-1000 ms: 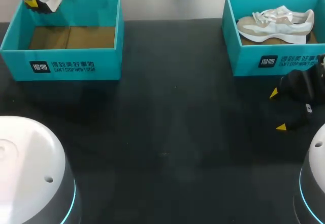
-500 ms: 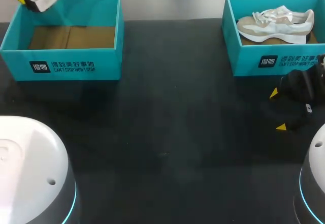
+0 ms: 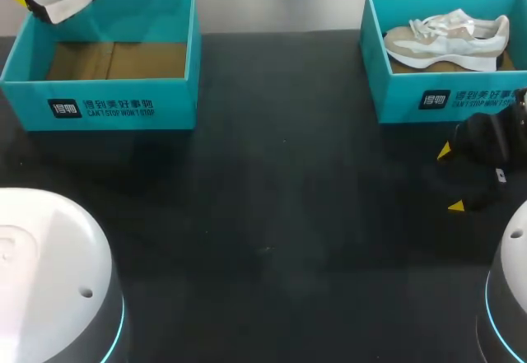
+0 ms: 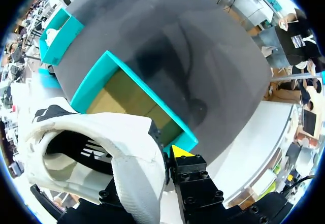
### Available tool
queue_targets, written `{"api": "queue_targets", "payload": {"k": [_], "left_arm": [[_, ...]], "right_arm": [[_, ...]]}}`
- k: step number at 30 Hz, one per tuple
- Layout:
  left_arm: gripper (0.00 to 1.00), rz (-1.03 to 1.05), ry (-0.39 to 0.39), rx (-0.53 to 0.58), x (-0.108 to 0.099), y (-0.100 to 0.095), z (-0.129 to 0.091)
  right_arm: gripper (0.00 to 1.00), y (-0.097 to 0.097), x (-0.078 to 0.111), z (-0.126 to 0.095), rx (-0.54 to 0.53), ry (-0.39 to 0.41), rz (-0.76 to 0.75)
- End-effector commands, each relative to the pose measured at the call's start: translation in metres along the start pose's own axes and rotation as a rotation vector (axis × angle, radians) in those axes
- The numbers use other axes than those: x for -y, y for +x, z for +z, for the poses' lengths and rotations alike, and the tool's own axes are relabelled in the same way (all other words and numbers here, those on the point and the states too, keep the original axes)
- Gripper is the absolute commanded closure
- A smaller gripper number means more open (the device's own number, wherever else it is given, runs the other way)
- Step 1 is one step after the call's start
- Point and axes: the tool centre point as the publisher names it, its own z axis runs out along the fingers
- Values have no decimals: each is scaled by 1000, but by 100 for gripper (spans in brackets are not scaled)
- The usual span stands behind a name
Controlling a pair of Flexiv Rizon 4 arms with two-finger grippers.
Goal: Take the shoe out of the shoebox, open the shoe tongue, remove and reinsert the insole, then place the shoe into the shoebox
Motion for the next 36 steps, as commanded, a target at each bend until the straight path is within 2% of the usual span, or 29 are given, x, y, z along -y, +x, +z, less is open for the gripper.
{"api": "queue_targets", "payload": {"k": [1, 3, 7, 10, 15, 17, 31, 36], "left_arm": [[100, 118, -12, 8, -10, 0, 3], [100, 242, -38, 26, -21, 0, 4], [100, 512, -41, 64, -38, 7, 2], [100, 599, -108, 13, -56, 8, 9], [100, 778, -74, 30, -80, 7, 11], [100, 845, -23, 56, -85, 7, 14], [100, 851, -13, 50, -89, 5, 17], [100, 822, -57, 19, -93, 1, 32]], "right_arm": [[0, 1, -1, 1, 1, 4, 1], [0, 1, -1, 1, 1, 4, 1], [0, 1, -1, 1, 1, 4, 1], [0, 1, -1, 1, 1, 4, 1], [0, 1, -1, 1, 1, 4, 1], [0, 1, -1, 1, 1, 4, 1], [0, 1, -1, 1, 1, 4, 1], [0, 1, -1, 1, 1, 4, 1]]}}
